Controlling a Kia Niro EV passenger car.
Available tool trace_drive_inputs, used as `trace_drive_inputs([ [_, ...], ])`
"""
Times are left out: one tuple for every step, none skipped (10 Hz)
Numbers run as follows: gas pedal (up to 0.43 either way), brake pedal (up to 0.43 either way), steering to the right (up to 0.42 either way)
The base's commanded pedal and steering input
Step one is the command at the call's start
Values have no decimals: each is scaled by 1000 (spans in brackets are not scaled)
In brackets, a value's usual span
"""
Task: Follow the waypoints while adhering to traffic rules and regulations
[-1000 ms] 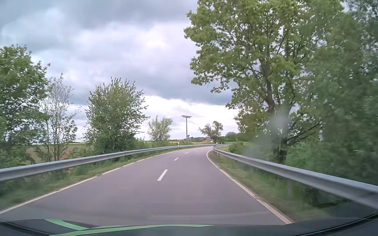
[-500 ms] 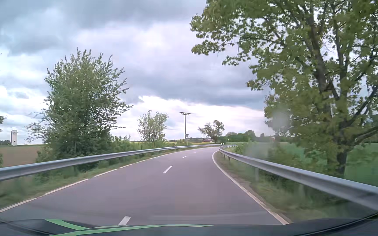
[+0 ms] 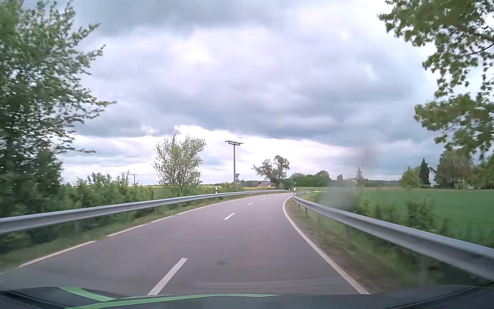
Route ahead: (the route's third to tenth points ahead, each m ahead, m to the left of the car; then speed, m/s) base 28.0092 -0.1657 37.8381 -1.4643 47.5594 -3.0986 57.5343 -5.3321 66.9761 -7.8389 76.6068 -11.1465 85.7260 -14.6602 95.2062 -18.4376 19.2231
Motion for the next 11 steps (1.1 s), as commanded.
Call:
trace_drive_inputs([
  [449, 0, 23],
  [449, 0, 25],
  [449, 0, 27],
  [449, 0, 27],
  [449, 0, 27],
  [441, 0, 26],
  [441, 0, 26],
  [441, 0, 26],
  [441, 0, 25],
  [429, 0, 24],
  [421, 0, 23],
])
